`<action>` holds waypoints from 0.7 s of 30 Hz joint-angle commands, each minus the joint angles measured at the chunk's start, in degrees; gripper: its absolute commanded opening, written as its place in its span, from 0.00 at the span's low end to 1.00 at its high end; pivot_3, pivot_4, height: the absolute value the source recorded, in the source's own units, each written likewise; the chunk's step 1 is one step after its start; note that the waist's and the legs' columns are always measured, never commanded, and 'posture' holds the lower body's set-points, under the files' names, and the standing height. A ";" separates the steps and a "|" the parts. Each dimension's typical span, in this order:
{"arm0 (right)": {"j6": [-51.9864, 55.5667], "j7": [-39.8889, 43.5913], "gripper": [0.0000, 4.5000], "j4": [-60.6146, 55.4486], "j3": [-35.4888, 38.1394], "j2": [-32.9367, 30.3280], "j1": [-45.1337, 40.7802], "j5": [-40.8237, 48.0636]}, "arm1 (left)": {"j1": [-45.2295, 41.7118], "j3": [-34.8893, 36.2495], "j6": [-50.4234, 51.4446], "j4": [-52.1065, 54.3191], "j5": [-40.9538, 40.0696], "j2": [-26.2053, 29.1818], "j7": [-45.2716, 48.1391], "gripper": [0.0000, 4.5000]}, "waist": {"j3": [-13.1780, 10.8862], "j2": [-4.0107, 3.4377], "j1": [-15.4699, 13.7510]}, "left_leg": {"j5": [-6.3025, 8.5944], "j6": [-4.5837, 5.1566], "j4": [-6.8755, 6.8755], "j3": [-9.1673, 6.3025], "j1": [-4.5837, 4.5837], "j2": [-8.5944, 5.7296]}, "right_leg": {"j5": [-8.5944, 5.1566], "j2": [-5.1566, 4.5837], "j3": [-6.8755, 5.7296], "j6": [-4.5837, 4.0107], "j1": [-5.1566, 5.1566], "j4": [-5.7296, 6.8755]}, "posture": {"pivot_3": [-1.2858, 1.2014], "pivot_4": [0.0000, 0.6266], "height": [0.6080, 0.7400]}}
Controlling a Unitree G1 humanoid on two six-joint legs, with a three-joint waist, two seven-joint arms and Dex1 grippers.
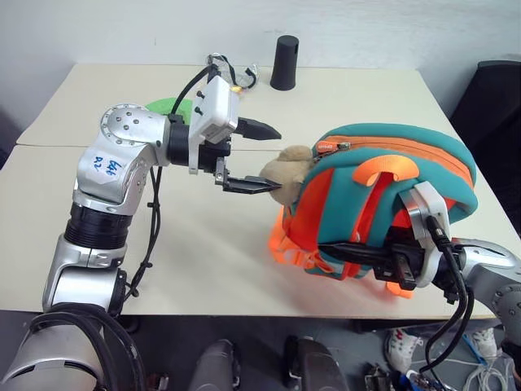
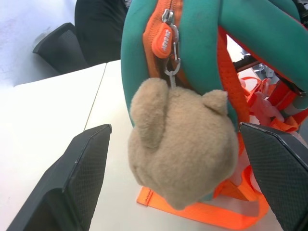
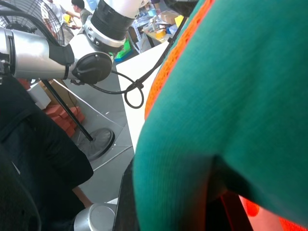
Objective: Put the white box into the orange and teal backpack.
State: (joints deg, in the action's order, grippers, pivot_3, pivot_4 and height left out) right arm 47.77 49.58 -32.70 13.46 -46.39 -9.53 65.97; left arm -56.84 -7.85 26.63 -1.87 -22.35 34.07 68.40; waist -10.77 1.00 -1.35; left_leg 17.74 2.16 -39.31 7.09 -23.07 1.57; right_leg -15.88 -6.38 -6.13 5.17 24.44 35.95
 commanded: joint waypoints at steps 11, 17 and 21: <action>0.07 -0.64 0.00 -2.66 1.17 -0.90 1.38 2.64 | -0.06 -3.59 -3.28 -3.64 4.97 -3.97 -1.26 0.72 | 0.00 0.00 0.09 | 0.00 0.00 0.00 0.01 0.00 0.02 | 0.00 0.05 -0.02 0.00 0.00 0.01 | 0.52 0.24 1.00; -0.63 -1.66 0.00 -2.59 2.01 -0.41 2.77 2.72 | -6.48 -1.17 -6.23 -11.97 6.03 -2.00 0.98 0.32 | 0.00 0.00 0.00 | 0.00 0.01 -0.01 0.00 0.00 0.00 | 0.00 0.03 -0.06 0.00 0.00 -0.04 | 0.52 0.24 1.00; -1.77 -3.00 0.00 -2.91 2.03 0.62 4.52 2.16 | -12.66 1.26 -6.92 -17.46 5.28 -1.36 1.75 0.19 | 0.00 0.00 -0.01 | 0.00 0.01 0.00 0.00 -0.03 0.01 | 0.00 0.04 -0.10 0.00 0.01 0.01 | 0.52 0.24 1.00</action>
State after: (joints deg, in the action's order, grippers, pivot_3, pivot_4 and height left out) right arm 46.41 46.99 -33.80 14.85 -46.34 -5.71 67.75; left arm -67.21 -9.15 20.50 -18.53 -16.55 31.98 70.02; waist -10.77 1.00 -1.36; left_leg 17.74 2.18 -39.31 7.10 -23.10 1.57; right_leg -15.88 -6.34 -6.23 5.17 24.45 35.95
